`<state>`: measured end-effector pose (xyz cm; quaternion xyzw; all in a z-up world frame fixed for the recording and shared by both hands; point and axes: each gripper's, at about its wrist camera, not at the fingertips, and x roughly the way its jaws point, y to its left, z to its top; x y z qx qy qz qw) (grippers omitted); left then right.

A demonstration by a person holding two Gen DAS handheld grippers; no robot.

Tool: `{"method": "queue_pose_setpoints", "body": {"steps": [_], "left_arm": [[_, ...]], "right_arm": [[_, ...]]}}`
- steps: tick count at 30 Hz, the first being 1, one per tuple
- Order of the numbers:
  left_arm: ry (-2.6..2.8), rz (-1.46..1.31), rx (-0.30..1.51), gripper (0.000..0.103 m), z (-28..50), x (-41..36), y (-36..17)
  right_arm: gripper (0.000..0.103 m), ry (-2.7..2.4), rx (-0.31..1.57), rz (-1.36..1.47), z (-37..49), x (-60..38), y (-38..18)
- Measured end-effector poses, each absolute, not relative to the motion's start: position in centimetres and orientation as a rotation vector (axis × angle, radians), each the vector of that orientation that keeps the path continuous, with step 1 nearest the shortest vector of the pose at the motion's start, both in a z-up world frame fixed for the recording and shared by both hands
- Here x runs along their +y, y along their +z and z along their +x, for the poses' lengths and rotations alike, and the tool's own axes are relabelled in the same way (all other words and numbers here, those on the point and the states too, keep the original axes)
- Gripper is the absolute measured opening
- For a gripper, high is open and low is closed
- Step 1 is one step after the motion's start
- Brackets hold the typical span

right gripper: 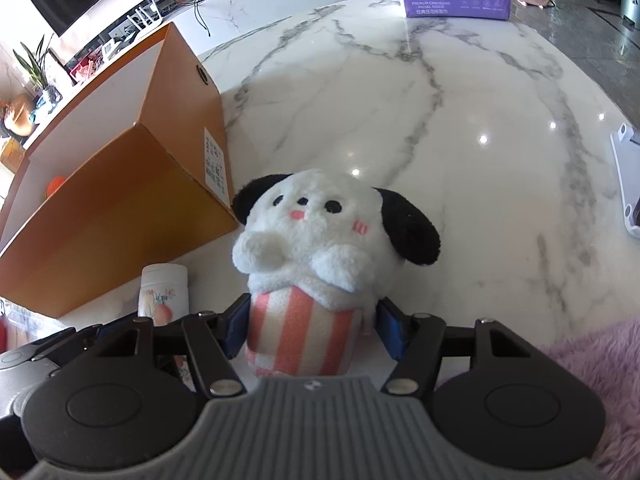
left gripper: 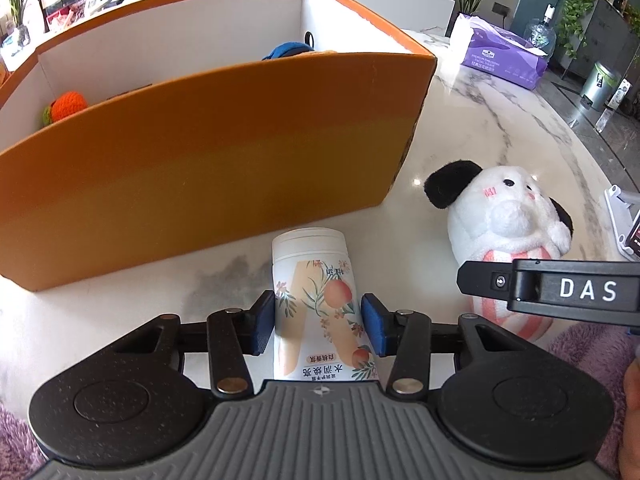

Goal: Organize objects
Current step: 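Lift the tube and dog plush and carry them over the orange box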

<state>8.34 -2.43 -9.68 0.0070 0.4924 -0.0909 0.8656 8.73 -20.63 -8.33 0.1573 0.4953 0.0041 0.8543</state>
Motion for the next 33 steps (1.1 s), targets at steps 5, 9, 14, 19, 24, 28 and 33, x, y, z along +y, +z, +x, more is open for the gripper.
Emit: {"method": "queue_pose_setpoints", "body": {"steps": [5, 9, 14, 19, 24, 28, 33], "left_arm": [[-0.178, -0.015, 1.034, 0.053, 7.4, -1.4, -9.4], [-0.175, -0.034, 1.016, 0.053, 6.7, -0.5, -8.6], [-0.174, -0.063, 0.996, 0.053, 6.0, 0.4, -7.7], [-0.198, -0.086, 0.97, 0.053, 5.2, 0.9, -6.5], [-0.228, -0.118, 0.942, 0.053, 4.5, 1.5, -5.0], [-0.254, -0.14, 0.905, 0.053, 3.7, 1.7, -3.3], [-0.276, -0.182, 0.848, 0.053, 3.0, 2.2, -0.7]], "right_arm": [[0.066, 0.03, 1.041, 0.289, 8.5, -20.0, -8.3], [0.066, 0.032, 1.032, 0.277, 8.3, -19.9, -8.2], [0.065, 0.038, 1.01, 0.261, 7.9, -19.6, -7.9], [0.065, 0.06, 0.985, 0.235, 7.2, -19.1, -7.3], [0.064, 0.081, 0.97, 0.231, 6.4, -18.9, -6.2], [0.064, 0.083, 0.945, 0.226, 5.4, -18.9, -4.6], [0.064, 0.086, 0.874, 0.221, 4.3, -18.9, -1.6]]}}
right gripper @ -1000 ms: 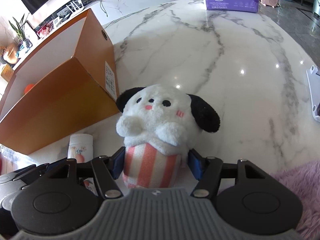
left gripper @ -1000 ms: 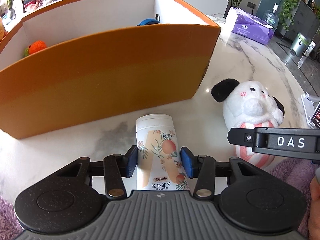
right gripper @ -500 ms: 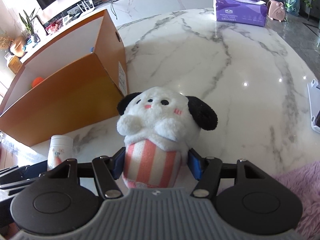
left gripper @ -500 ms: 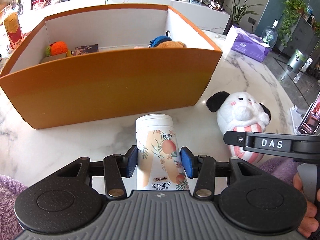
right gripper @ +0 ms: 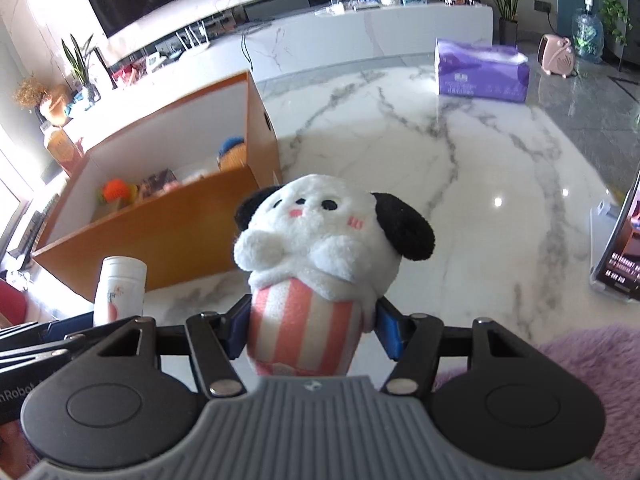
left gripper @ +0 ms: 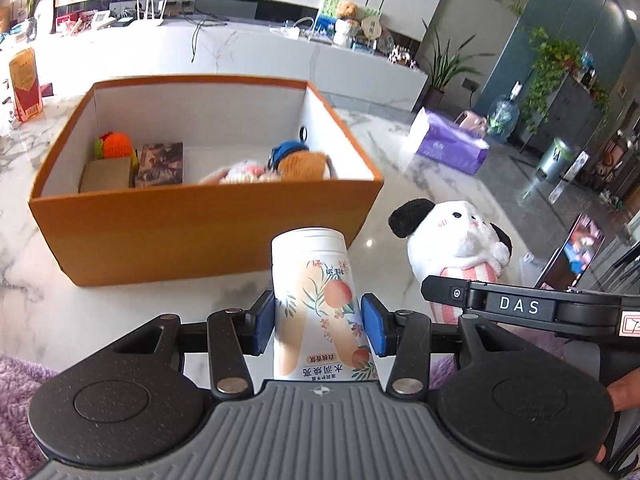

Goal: Organize objects
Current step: 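Lift the tube and dog plush and carry them over the orange box, then lower the tube and dog plush into the orange box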

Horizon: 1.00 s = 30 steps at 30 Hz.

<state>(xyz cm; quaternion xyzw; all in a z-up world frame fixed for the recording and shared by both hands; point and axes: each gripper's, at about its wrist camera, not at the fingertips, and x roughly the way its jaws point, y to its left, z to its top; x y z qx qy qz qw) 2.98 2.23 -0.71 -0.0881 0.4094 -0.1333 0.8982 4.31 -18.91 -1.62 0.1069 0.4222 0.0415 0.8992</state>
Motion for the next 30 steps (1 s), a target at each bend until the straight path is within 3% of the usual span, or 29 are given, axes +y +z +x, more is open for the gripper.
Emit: {"method": "queue_pose_setpoints", "body": {"steps": [11, 30], "left_arm": [[-0.241, -0.243, 0.724, 0.053, 2.9, 5.6, 3.7], [-0.188, -0.285, 0.734, 0.053, 7.6, 11.4, 4.1]], "right_arm": [[0.064, 0.173, 0.785, 0.176, 3.7, -16.1, 2.4], [0.064, 0.332, 0.773, -0.029, 9.8, -10.4, 4.4]]}}
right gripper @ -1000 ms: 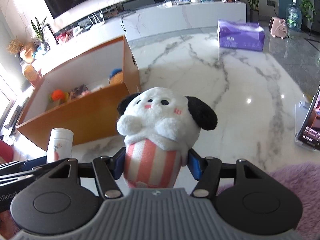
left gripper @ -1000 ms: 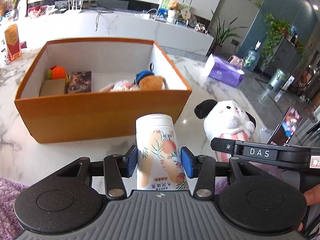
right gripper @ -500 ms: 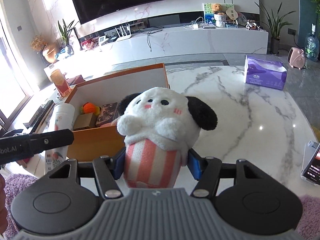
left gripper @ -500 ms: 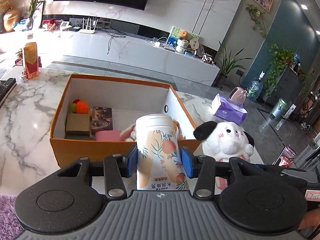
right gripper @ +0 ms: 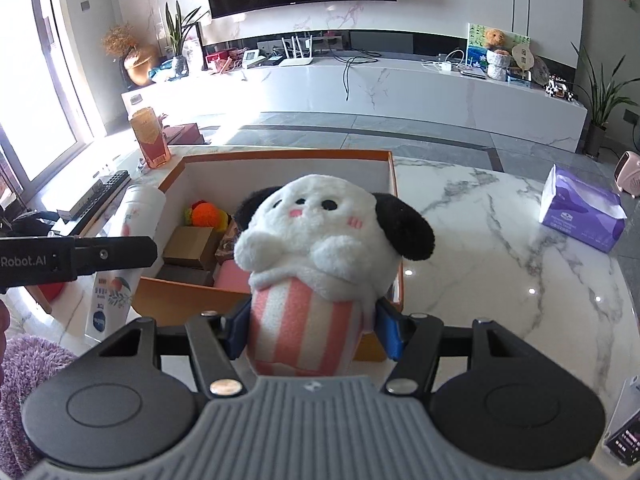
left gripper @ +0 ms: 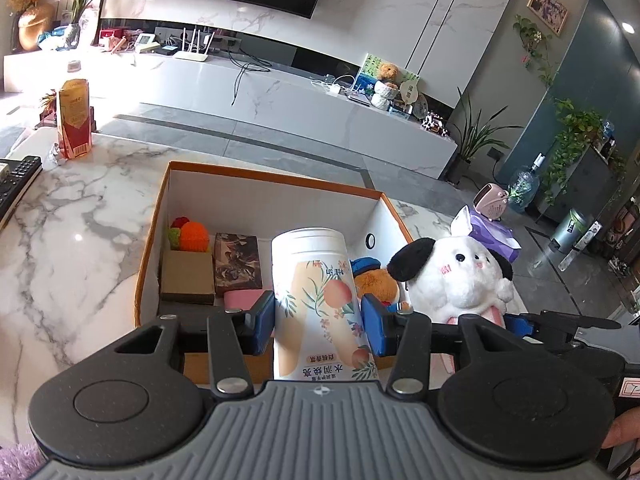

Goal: Organize objects
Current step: 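Lower the tube and dog plush into the orange box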

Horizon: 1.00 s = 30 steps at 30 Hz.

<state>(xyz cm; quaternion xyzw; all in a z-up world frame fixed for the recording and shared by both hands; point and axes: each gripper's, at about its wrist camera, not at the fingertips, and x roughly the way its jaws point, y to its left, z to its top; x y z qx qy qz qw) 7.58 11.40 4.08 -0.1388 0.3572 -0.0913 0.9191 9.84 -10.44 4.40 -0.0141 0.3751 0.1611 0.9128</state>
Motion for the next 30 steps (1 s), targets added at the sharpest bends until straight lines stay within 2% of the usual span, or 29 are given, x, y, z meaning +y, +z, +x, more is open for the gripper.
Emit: {"method": "queue_pose_setpoints", "body": {"steps": [12, 30], "left_arm": [[-0.183, -0.266, 0.757, 0.053, 12.5, 13.8, 3.7], [-0.22, -0.248, 0.868, 0.054, 19.0, 14.5, 0.7]], "right_arm": [[0.064, 0.459, 0.833, -0.168, 18.2, -7.2, 4.8], [0.064, 0.75, 0.927, -0.877, 29.8, -1.8, -0.7]]}}
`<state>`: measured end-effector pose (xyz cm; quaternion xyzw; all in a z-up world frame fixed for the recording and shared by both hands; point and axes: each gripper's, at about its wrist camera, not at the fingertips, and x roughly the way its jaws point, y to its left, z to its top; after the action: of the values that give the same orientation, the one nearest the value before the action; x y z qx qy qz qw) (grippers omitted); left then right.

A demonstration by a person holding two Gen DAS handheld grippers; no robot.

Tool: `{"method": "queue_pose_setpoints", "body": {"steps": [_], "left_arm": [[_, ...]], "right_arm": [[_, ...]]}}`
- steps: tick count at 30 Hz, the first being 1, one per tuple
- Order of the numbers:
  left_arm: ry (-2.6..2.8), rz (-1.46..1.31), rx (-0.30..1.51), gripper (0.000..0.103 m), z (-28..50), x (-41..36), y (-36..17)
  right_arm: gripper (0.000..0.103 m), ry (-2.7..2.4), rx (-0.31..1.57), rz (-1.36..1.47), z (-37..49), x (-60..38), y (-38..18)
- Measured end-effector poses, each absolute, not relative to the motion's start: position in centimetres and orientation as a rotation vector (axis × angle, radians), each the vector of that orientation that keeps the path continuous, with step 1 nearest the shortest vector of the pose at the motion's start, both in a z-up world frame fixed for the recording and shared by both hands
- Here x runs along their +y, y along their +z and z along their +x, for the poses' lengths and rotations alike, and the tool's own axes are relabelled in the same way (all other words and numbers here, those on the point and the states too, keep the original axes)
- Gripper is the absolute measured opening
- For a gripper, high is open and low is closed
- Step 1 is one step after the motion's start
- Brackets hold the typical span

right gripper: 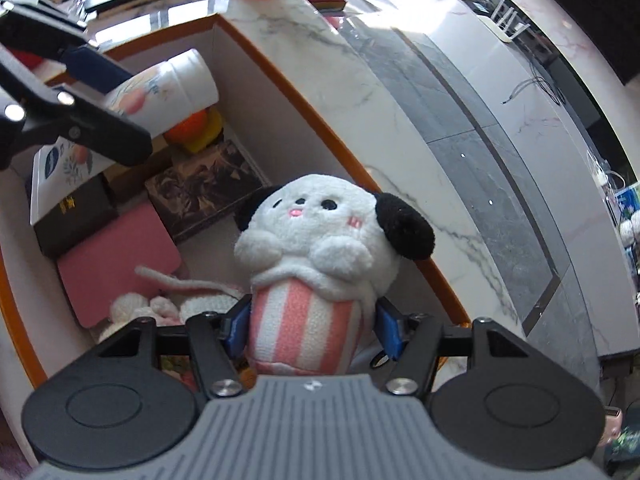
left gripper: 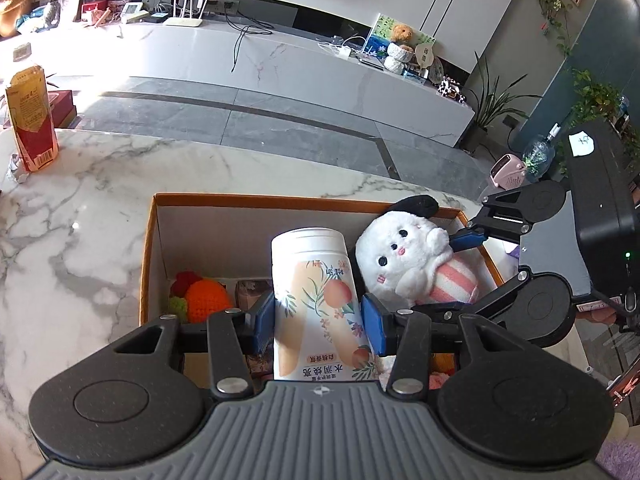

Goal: Organize objects
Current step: 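Lower the tube and dog plush into the orange box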

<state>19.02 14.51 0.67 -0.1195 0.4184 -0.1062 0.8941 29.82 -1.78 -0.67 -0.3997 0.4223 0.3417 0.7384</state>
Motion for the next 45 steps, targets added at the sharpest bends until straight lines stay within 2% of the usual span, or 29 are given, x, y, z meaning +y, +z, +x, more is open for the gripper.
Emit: {"method": "queue_pose_setpoints", "body": {"steps": [7, 11, 18, 21, 23, 24, 26, 32, 40, 41, 42, 43, 45], "left_arm": [[-0.221, -0.249, 0.896, 0.054, 19.9, 14.4, 0.1], [-0.222, -0.252, 0.909, 0.054, 20.1, 14.3, -0.2], [-0.22, -0.262, 0.926, 0.054, 20.3, 14.4, -0.5], [-0.216, -0.266, 0.934, 0.054, 20.4, 14.4, -0.7], [-0.216, -0.272, 0.939, 0.054, 20.5, 14.4, -0.7], [-0.216, -0.275, 0.941, 0.054, 20.5, 14.4, -0.8], [-0.218, -0.274, 0.939, 0.054, 20.5, 14.4, -0.7], [-0.23, -0.289, 0.952, 0.054, 21.3, 14.3, -1.0], [-0.272, -0.28, 1.019, 0.053, 22.3, 12.8, -2.7], [-0.268, -0.27, 1.031, 0.052, 22.4, 12.5, -3.0], [-0.258, -0.257, 1.04, 0.04, 22.5, 12.3, -3.3], [-0.254, -0.246, 1.051, 0.035, 22.6, 12.1, -3.6], [-0.26, -0.261, 1.067, 0.034, 22.6, 12.2, -4.0]], "right_arm": [[0.066, 0.831, 0.9, -1.064, 30.1, -1.4, -2.1], [0.073, 0.801, 0.887, -1.096, 29.9, -1.7, -2.1], [0.074, 0.761, 0.843, -1.1, 28.9, -3.4, -0.9], [0.065, 0.75, 0.839, -0.994, 29.1, -4.3, 0.7], [0.047, 0.76, 0.851, -0.905, 29.3, -4.5, 1.5], [0.043, 0.759, 0.86, -0.876, 29.4, -4.5, 1.5], [0.021, 0.732, 0.878, -0.875, 29.7, -4.2, 0.9], [0.003, 0.662, 0.938, -0.851, 30.9, -2.9, -2.0], [0.005, 0.627, 0.891, -0.789, 29.8, -3.6, -1.6], [0.005, 0.62, 0.885, -0.783, 29.6, -3.6, -1.5], [0.005, 0.612, 0.881, -0.778, 29.3, -3.7, -1.4], [0.005, 0.608, 0.879, -0.769, 28.9, -3.6, -1.4], [0.005, 0.627, 0.869, -0.75, 28.2, -3.8, -1.0]]}}
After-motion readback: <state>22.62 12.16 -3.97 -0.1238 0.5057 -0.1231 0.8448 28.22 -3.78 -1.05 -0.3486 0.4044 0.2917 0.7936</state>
